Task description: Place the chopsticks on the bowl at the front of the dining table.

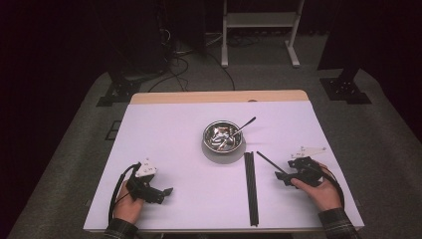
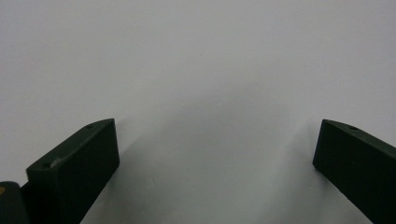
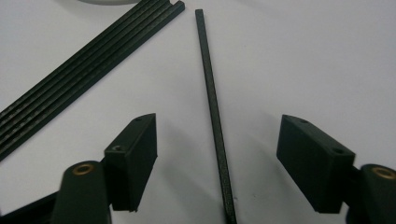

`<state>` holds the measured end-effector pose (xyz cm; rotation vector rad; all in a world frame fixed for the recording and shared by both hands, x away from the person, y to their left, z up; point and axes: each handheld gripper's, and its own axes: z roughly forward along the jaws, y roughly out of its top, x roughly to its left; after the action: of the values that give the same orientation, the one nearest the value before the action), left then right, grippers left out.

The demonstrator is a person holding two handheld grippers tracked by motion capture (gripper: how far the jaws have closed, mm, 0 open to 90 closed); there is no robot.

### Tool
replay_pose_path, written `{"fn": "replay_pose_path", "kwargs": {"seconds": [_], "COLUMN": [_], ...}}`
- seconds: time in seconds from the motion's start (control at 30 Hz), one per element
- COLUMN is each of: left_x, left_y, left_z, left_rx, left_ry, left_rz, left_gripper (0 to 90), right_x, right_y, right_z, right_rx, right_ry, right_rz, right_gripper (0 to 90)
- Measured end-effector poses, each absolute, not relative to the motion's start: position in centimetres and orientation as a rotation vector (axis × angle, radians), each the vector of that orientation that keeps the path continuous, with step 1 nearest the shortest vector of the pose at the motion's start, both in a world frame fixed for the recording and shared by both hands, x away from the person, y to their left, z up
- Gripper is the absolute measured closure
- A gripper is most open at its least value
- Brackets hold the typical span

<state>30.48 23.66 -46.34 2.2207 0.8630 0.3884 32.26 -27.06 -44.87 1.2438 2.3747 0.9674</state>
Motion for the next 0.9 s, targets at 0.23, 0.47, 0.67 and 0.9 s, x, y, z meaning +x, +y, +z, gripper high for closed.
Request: {"fn": "replay_pose_path", "kwargs": {"seconds": [0.23,0.47,0.67,0.9], "left_x": [30.5,30.5,30.5,30.5], "left_y": [23.7,23.7,23.7,23.7], "left_z": [-46.3,-46.3,-46.3,-46.3], "left_rx": [2.22,2.221,2.222,2.221], "left_ry": [0.863,0.863,0.862,0.863], "left_rz": [0.389,0.389,0.389,0.39], "left_gripper": [0.0,0.0,0.0,0.0], "right_x": [32.4,32.5,32.3,32.3], "right_y": [-27.0,-27.3,-27.5,-28.1], "right_z": [-45.0,-44.9,-44.9,-45.0], "right_rx": [1.229,1.204,1.201,1.223], "right_ry": [2.373,2.358,2.362,2.384], "right_rz": [0.966,0.96,0.965,0.975], "right_gripper": [33.0,47.8,59.2,67.9]}}
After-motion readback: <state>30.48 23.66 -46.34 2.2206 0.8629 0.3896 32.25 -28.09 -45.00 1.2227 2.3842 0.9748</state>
